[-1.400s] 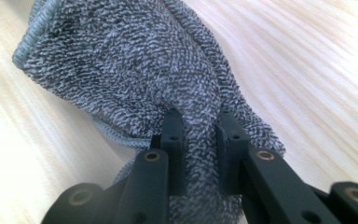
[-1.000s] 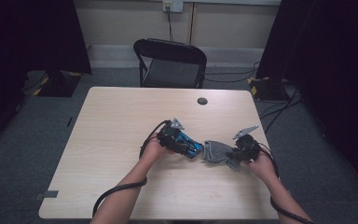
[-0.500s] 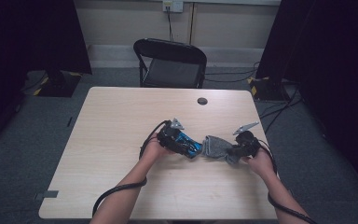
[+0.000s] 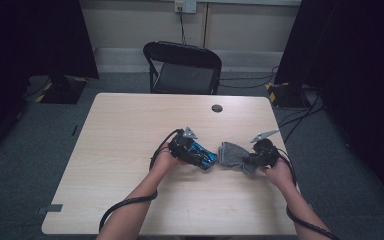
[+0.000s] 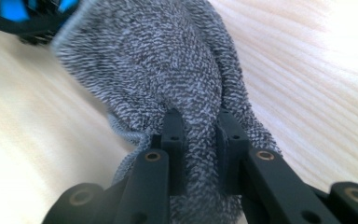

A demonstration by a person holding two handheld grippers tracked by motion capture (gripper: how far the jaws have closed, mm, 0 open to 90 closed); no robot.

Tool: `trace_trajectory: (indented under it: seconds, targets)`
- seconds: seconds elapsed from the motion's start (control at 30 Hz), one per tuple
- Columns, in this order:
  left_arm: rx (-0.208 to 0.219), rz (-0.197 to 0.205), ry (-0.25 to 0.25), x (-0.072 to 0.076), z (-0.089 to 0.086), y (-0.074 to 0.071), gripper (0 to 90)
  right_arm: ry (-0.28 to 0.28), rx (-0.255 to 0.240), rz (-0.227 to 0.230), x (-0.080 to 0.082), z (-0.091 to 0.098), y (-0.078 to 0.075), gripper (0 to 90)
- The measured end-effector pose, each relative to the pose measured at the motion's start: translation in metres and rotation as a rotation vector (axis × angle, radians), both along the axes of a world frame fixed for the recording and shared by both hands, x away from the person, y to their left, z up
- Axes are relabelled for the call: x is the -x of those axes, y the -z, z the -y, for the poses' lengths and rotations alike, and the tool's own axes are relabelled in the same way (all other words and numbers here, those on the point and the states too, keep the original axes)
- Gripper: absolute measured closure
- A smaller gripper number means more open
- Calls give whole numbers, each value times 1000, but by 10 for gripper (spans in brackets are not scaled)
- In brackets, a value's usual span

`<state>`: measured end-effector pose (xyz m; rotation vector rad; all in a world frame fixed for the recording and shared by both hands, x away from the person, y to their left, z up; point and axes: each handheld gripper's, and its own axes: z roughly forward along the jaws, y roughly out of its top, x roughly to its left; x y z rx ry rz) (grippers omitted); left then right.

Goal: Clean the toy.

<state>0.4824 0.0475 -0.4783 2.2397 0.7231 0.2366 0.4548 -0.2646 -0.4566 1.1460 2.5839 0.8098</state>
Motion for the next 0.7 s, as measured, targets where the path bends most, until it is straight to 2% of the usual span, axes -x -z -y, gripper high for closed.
trace_trajectory:
  seconds: [0.1, 0.27, 0.3, 0.4, 0.5, 0.57, 0.63, 0.7]
  targets:
    - [1, 1, 0, 0, 0, 0, 145, -30, -60, 22, 10, 6, -11, 767]
    - [0, 1, -1, 0, 0, 0, 146, -174, -117, 64, 40, -3, -29, 768]
    - [1, 1, -2, 0, 0, 0, 146, -230, -142, 57, 50, -9, -32, 769]
    - [3, 1, -4, 0, 0, 0, 147, -308, -181, 27, 61, -20, -32, 770]
    - [4, 1, -5, 0, 1, 0, 146, -397, -180, -12, 69, -38, -23, 770]
    - [-1, 0, -1, 0, 0, 0, 146, -418, -138, -36, 69, -50, -13, 770]
    - [3, 3, -3, 1, 0, 0, 148, -396, -84, -60, 62, -60, 1, 770]
    - [7, 5, -3, 1, 0, 0, 154, -353, -66, -74, 52, -62, 9, 771]
